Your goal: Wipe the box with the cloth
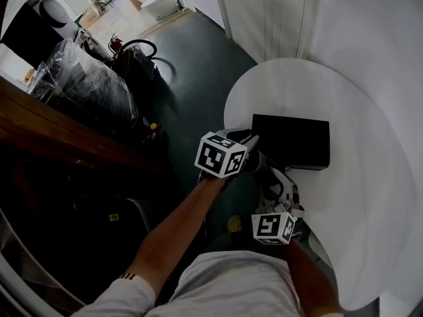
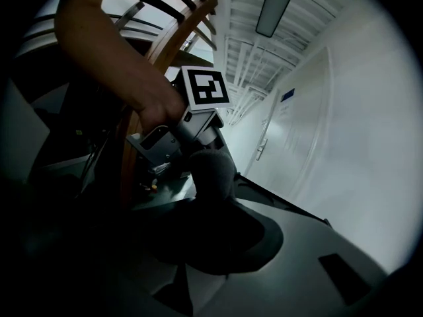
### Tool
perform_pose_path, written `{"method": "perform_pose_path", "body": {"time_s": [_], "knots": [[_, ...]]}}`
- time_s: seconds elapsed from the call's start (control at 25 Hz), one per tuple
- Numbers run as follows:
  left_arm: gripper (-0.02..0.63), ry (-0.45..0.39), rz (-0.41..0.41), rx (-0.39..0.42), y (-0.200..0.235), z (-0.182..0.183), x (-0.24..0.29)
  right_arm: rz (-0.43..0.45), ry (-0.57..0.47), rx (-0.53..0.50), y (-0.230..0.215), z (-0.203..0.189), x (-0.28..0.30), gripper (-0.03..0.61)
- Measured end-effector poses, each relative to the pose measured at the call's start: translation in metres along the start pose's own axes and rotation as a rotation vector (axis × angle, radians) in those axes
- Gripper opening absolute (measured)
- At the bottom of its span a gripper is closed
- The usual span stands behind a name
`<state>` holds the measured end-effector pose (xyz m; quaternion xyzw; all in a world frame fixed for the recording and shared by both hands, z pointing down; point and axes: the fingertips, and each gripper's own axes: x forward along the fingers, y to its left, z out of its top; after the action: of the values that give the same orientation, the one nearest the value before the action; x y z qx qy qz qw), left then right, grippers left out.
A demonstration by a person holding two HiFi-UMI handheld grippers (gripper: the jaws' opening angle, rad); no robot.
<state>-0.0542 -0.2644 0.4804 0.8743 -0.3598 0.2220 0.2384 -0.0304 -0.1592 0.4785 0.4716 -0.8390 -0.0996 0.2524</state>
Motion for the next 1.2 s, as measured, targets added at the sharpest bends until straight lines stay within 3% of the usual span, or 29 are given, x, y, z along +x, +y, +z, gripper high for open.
{"method": "perform_pose_path", "body": {"time_s": [0.64,1.2], "knots": [[0.101,-0.01,0.019,0.015,-0.001,0.0,-0.001,-0.124,0.024,-0.029,-0.055,-0.009,-0.041,0.098],[0.101,-0.015,0.018,0.013,0.0,0.0,-0.002,-0.293,0.157,0.028,-0.122,-0.072,-0.074,0.098]]}}
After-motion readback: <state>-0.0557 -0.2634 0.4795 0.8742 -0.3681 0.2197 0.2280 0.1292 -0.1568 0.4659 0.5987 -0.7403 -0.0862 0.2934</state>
